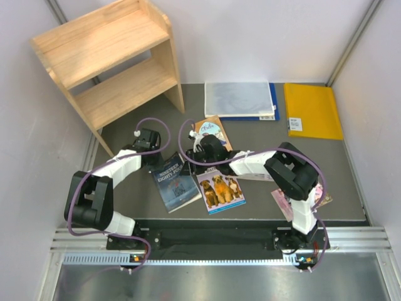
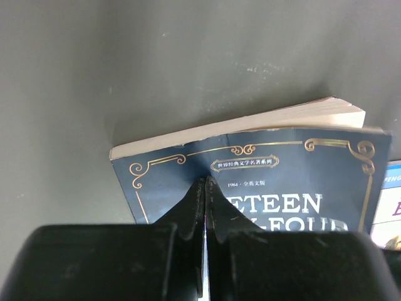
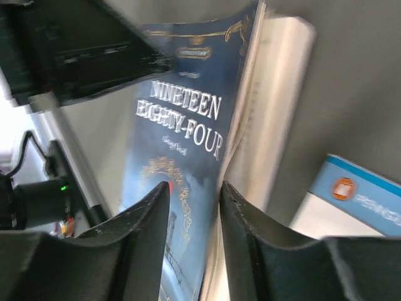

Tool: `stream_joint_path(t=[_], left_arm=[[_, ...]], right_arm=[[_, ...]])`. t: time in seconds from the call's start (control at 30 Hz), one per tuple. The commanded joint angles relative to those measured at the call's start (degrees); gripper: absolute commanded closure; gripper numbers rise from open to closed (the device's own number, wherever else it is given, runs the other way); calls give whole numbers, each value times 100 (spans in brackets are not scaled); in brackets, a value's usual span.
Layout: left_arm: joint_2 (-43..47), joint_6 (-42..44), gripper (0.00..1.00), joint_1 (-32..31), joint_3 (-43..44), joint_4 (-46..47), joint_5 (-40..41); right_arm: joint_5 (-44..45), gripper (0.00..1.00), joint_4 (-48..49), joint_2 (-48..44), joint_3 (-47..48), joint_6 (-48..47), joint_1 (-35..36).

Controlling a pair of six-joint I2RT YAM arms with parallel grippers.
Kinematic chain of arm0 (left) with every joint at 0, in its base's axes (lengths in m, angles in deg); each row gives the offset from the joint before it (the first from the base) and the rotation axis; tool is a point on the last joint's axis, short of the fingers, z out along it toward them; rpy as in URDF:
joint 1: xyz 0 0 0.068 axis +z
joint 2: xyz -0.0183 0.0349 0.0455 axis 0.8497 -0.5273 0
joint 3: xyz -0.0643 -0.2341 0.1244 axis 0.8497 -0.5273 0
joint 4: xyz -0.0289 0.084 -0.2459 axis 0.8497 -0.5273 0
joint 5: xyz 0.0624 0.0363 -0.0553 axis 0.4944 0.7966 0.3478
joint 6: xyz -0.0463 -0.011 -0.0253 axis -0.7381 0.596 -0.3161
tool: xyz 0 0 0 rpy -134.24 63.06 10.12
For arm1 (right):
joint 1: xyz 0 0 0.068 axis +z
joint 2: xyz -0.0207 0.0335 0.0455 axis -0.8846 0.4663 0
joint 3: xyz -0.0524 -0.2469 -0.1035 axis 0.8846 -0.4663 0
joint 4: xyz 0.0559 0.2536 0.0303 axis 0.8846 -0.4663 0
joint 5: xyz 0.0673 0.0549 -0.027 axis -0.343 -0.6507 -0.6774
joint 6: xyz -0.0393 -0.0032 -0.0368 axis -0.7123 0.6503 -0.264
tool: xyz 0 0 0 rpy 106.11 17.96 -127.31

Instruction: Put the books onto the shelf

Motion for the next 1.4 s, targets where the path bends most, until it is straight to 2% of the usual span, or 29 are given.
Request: stream_joint_path(t=[0.0,0.1,0.3,0.43,0.5,0.53,0.57,0.6,0.67,0.7,0.77,0.8,0.93,0.97,1.13,1.27,1.37], left_arm=[[-643,38,100,-37,-351,94,-153],[-687,38,100,-37,-351,137,-224],[-600,90,100,-37,-298,94,-198],[-346,108,100,-37,-236,6,-180],[-187,117,89,-37,-219,-38,-197],[22,152,84,-37,-210,-56,-224],[138,135,79,-37,-210,-82,-215],[269,143,67,-37,-210,-100,-215],[735,161,58,-37,-236,-109,-224],[928,196,48,-37,-262,-126,-224],[1525,231,39,-37,-315,-126,-145],[1754,283,39,-37,-342,-152,-101],[3315,337,8,-37,-561,-153,127],[3581,354,4,-46,-701,-74,145],[5031,109,1,-46,-1211,93,189],[5385,-146,1,-46,-1658,190,-144],[5631,-375,1,-46,-2132,698,-461]], right_arm=[[-627,64,786,-121,211,141,331],[-646,62,884,-140,297,115,375],[-699,56,182,369,762,44,383],[-532,55,-783,651,1229,-131,427],[-392,55,-1101,792,1457,-280,445],[-399,59,-1190,818,1476,-298,445],[-434,67,-1191,862,1484,-298,436],[-417,82,-1191,871,1485,-290,436],[-391,97,-1112,862,1467,-290,436],[-373,100,-1077,845,1450,-290,436],[-356,100,-1006,775,1467,-386,419],[-330,100,-971,740,1441,-412,393],[-347,100,-612,459,1327,-527,182],[-364,100,-515,328,1283,-510,51],[-742,100,311,-60,993,-194,-451],[-909,100,506,-376,1010,-131,-828],[-979,100,549,-534,1133,-175,-969]])
